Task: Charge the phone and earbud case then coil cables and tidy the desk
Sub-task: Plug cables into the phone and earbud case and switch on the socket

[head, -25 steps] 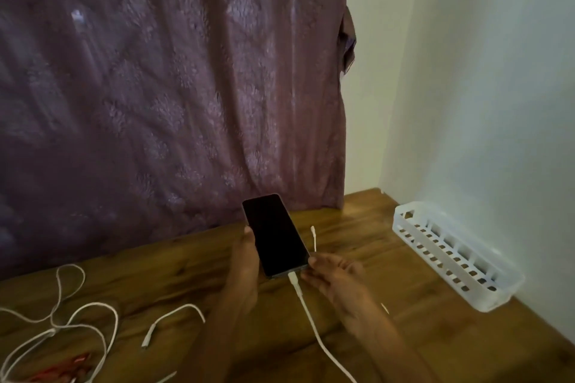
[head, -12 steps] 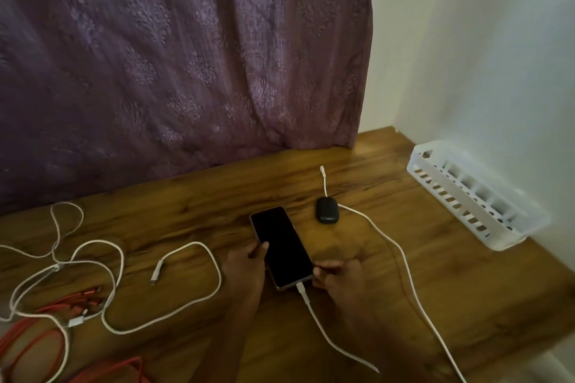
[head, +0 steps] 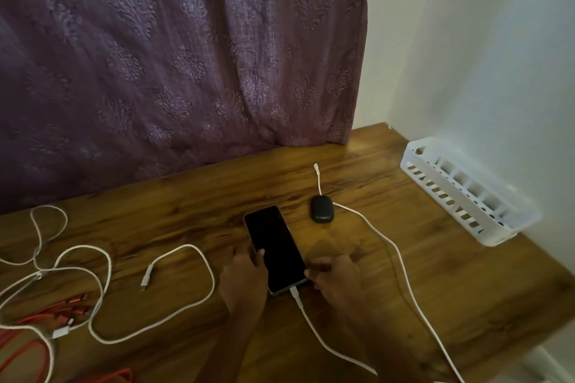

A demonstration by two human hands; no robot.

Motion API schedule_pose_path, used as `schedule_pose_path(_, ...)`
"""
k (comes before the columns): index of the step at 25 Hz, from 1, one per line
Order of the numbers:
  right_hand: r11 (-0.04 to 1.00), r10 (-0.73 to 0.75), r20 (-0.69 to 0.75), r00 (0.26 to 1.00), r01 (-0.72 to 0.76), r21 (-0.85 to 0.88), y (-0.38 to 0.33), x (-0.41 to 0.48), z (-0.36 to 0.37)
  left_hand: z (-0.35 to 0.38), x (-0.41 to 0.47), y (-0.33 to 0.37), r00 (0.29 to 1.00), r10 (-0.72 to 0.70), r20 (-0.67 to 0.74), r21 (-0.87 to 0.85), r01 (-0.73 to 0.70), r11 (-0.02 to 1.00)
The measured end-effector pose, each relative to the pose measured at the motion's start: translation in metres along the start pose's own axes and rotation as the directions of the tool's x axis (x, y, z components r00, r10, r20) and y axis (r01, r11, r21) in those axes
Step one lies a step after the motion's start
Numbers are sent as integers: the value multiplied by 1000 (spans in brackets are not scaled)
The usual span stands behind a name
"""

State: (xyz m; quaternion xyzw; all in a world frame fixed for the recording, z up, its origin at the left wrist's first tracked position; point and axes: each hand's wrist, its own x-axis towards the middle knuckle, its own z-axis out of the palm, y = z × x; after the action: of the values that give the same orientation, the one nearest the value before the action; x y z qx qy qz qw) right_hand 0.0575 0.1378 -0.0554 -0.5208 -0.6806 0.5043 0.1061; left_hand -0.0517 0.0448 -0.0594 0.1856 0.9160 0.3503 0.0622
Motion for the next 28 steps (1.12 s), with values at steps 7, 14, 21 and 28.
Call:
schedule_pose_path(7, 981, -189, -162, 969, 194, 14, -23, 35, -42, 27, 23, 45, 952, 301, 62, -8, -301, 954)
schedule_pose_path(14, 967, -255, -151, 955, 256, -14, -55, 107, -60, 78, 40, 95, 927, 268, 261, -48, -265, 963)
schedule_pose_path(21, 964, -230, -80, 970, 216, -155, -66, 173, -45, 103, 40, 95, 980, 137, 144, -107, -122, 987)
schedule_pose_path(28, 971, -169, -122, 978, 144, -191, -64, 186, -38, 99, 42, 93, 982, 154, 111, -171, -133, 976)
